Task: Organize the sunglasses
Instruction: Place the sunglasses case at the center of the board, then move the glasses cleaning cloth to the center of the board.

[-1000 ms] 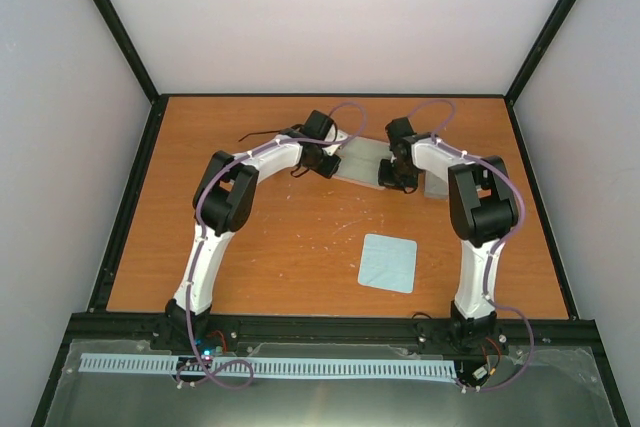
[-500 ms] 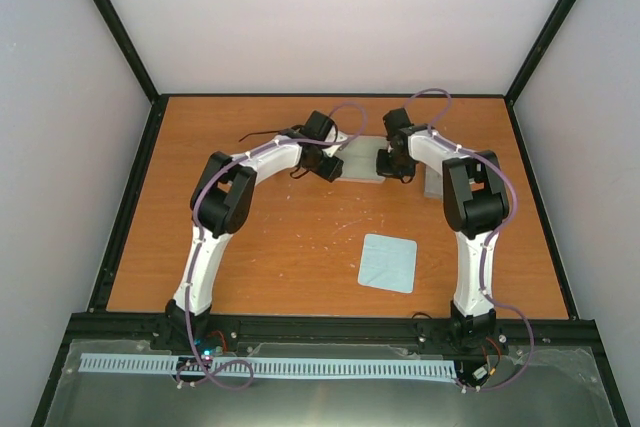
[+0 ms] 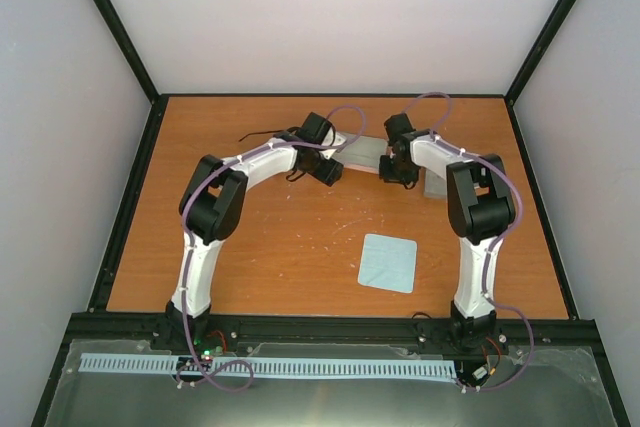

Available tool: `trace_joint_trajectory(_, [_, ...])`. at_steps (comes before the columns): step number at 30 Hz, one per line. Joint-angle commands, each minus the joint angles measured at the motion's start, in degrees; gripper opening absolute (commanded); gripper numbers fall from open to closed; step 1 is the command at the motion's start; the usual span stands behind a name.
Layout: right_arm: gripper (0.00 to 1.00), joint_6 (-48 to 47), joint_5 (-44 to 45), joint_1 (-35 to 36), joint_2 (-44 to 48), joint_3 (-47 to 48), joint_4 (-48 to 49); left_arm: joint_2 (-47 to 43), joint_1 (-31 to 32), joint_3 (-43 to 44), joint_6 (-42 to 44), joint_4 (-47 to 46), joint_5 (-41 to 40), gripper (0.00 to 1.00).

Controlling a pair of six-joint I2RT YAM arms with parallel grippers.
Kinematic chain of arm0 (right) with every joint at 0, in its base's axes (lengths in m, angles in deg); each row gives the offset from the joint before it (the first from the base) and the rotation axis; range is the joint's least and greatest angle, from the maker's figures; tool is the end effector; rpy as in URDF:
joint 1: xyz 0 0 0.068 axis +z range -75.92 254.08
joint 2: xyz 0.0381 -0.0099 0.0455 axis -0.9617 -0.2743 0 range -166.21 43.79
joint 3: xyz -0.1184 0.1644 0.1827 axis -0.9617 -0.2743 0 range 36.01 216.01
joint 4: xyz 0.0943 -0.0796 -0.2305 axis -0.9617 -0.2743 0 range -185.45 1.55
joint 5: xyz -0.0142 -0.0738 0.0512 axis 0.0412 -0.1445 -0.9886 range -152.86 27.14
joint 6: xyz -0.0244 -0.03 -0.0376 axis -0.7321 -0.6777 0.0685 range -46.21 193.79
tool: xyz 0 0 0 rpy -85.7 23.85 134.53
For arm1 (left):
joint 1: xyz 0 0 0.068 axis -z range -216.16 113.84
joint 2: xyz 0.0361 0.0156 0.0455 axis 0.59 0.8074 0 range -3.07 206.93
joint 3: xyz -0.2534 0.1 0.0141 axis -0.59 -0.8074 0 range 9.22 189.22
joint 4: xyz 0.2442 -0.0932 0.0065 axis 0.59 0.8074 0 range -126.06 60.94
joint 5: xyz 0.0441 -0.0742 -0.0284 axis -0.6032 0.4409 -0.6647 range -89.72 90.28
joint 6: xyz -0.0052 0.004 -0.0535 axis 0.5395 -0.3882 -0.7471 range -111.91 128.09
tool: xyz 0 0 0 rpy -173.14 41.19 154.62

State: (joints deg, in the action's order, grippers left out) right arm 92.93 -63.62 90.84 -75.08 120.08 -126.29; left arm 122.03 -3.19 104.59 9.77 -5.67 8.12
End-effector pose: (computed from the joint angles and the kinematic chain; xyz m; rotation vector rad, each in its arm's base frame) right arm 0.3978 0.1204 0.1495 0.0563 2.8531 0.1519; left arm 0.3906 -0.2590 0.1654 0.8360 2.5173 -0.3658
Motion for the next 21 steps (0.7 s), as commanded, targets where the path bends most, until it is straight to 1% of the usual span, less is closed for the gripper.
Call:
trace_joint_trajectory(1, [0.26,-0.56,4.06,0.12,5.10,-1.94,-4.06,-3.62,0.41,-1.06,1.27,-1.44,-1.74,0.73])
trace_joint_trajectory(5, [0.27,-0.15,5.55,0.08,9.38,-4.08,-5.15,-5.40,0.43,-2.10,1.62,-2.06,-3.25,0.72])
trace_joint_trajectory(7, [0.32,0.01,5.99,0.12,12.28,-5.83,-5.54,-6.62,0.42,-2.13,1.86,-2.21,-4.00,0.72])
trace_joint_trajectory(10, [0.42,-0.19,6.56,0.04,17.19,-8.94,-6.76,-8.70,0.43,-1.66,2.02,-2.04,-4.19,0.72])
trace_joint_trajectory(12, [0.45,-0.47,5.89,-0.07,21.08,-12.00,-7.20,-10.49,0.43,-1.43,2.09,-1.84,-3.01,0.70])
trace_joint_trajectory(14, [0.46,-0.70,4.58,-0.06,25.45,-15.85,-7.40,-12.38,0.42,-1.57,2.17,-1.66,-0.36,0.69])
trace_joint_trajectory(16, [0.47,-1.31,1.72,-0.07,29.71,-20.36,-7.42,-14.53,0.43,-2.31,2.55,-1.78,4.24,0.66])
trace_joint_trajectory(19, [0.46,-1.51,-1.11,-0.14,34.71,-27.11,-8.54,-17.72,0.48,-5.26,4.21,-2.61,15.37,0.62])
trace_joint_trajectory(21, [0.46,-1.09,-1.72,-0.22,36.71,-31.45,-8.82,-19.13,0.59,-7.42,4.91,-3.48,19.56,0.61])
